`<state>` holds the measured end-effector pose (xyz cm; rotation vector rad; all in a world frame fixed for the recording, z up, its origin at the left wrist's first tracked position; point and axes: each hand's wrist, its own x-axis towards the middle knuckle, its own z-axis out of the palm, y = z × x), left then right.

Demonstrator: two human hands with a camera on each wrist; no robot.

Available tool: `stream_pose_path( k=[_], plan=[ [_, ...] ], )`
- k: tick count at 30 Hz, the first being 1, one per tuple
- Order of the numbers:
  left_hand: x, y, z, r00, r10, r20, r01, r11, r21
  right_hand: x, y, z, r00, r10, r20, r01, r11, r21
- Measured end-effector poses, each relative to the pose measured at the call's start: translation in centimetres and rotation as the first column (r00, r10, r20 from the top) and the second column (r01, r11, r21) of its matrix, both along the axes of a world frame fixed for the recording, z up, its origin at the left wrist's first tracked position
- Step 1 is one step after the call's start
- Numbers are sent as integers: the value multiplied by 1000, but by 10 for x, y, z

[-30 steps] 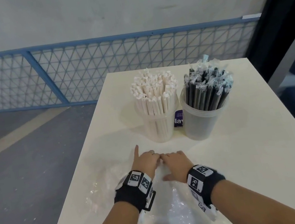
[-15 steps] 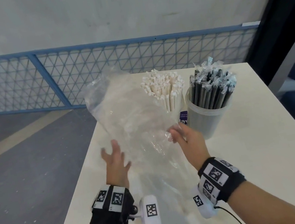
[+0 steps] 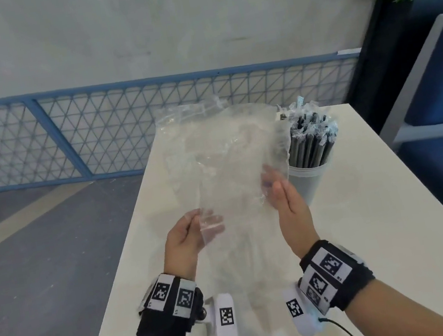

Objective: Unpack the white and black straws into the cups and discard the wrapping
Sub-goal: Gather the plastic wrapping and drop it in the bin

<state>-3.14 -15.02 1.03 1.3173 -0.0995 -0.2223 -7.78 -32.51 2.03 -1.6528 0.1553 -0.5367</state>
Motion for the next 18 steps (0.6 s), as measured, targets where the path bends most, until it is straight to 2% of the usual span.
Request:
stream_pose_path(
  k=[3,7,10,13,16,18],
  plan=[
    [-3,-6,4,996,-92,-5,91,995,-34,-2,3,-1,996,-45,-72,46,999,6],
    [-3,-2,7,975,-222,1,222,975,-15,-9,3,-2,957,-261,-127,258,965,-40],
    [-4,-7,17,959,-249,133,231,963,139,-16,-3,0,932,-342,-125,346,938,19],
    [1,-18,27,926,-260,272,196,951,240,-30,-12,7,949,-288,-125,295,955,38],
    [2,-33,35,922,-243,302,175,957,233,-53,-28,13,978,-144,-151,150,988,30],
    [-1,-49,39,903,-297,310,227,943,243,-69,-42,18,985,-104,-141,111,993,44]
  ],
)
